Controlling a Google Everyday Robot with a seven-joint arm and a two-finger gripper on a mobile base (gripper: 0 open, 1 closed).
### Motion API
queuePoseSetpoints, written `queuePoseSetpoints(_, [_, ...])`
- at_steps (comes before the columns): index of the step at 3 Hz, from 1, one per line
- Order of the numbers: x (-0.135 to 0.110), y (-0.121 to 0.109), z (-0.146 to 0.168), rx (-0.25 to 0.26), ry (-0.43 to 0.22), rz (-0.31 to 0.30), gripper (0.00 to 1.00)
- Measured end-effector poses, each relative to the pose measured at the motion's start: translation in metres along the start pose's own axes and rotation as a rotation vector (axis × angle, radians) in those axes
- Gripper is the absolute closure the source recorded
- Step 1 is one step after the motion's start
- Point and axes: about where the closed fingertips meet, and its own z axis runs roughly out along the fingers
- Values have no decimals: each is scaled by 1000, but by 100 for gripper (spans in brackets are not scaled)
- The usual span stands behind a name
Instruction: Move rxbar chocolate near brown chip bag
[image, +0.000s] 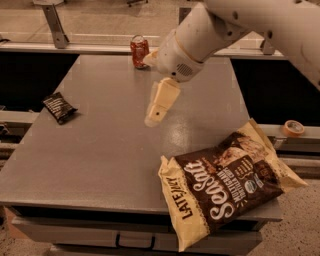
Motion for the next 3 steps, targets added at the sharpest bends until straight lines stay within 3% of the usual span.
queuePoseSetpoints(1, [0, 0, 0, 0, 0, 0, 0])
queuePoseSetpoints(2, [-8, -5, 6, 20, -45, 6, 0])
queuePoseSetpoints(3, [-47, -29, 47, 44, -153, 42, 0])
